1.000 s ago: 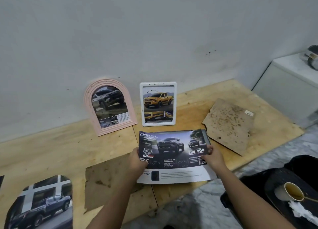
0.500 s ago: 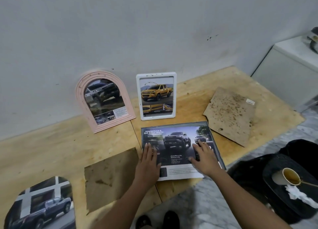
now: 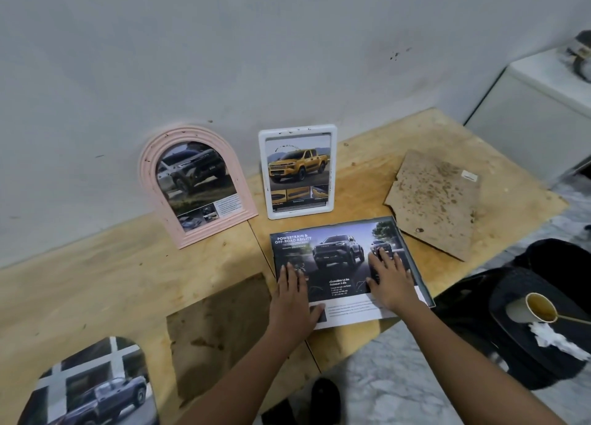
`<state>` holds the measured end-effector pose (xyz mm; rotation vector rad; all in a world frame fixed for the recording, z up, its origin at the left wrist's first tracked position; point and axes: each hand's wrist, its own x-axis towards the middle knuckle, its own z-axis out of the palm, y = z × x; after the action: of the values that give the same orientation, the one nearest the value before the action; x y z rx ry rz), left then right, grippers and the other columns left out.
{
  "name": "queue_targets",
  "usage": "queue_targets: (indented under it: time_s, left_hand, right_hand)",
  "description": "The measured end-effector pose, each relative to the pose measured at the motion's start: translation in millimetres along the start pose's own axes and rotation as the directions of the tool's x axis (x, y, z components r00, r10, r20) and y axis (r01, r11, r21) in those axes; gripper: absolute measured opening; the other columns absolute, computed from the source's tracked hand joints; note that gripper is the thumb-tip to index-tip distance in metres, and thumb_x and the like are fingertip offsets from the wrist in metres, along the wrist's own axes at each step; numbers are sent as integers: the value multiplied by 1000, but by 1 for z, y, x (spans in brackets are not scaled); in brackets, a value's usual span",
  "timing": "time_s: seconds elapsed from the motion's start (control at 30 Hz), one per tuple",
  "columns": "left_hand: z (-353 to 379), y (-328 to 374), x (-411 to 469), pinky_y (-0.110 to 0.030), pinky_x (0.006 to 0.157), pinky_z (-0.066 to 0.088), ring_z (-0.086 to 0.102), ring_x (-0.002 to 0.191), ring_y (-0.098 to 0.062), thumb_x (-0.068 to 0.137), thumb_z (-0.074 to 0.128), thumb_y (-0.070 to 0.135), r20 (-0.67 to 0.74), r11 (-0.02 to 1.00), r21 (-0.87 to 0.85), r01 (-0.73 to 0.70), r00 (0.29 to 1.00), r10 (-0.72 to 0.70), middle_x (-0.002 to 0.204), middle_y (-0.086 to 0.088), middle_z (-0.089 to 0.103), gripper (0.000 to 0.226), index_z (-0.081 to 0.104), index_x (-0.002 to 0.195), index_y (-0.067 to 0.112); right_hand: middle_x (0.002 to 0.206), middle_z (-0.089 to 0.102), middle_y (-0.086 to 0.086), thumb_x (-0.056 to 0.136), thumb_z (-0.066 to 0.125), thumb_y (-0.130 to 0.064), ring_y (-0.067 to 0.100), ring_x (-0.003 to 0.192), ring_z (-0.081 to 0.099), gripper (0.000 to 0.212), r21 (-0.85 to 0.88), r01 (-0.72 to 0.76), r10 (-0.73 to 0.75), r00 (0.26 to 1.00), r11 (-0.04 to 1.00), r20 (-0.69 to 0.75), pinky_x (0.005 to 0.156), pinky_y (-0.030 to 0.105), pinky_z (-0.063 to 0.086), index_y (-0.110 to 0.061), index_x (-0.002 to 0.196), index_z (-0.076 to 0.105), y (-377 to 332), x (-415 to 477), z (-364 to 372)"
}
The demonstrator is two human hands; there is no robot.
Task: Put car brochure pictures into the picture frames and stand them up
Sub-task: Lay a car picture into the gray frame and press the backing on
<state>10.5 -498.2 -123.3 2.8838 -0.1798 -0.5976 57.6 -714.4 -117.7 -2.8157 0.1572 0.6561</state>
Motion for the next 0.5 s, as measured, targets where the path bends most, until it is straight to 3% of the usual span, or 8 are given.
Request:
queue_targets:
  time_s: [0.33,0.5]
  left_hand:
    - [6,7,0,-39,113,-9,-17,143,-33,94,31,57,-55,995,-82,55,997,-60,155,-18,-16,83,-5,149,6]
    - [5,17,2,-38,112,-12,-18,143,-32,94,29,58,-58,985,-111,132,989,-139,155,-18,-16,84,-7,149,6]
  right_hand:
    - [159,-1,-6,98,39,-34,24,146,-6,57,39,10,-8,999,999,-51,115,54,4,-30,149,15,-1,2,2]
    - [151,23,-5,92,48,-39,20,139,18,46,12,49,-47,989,999,-138,109,52,21,-31,136,36,3,5,-6]
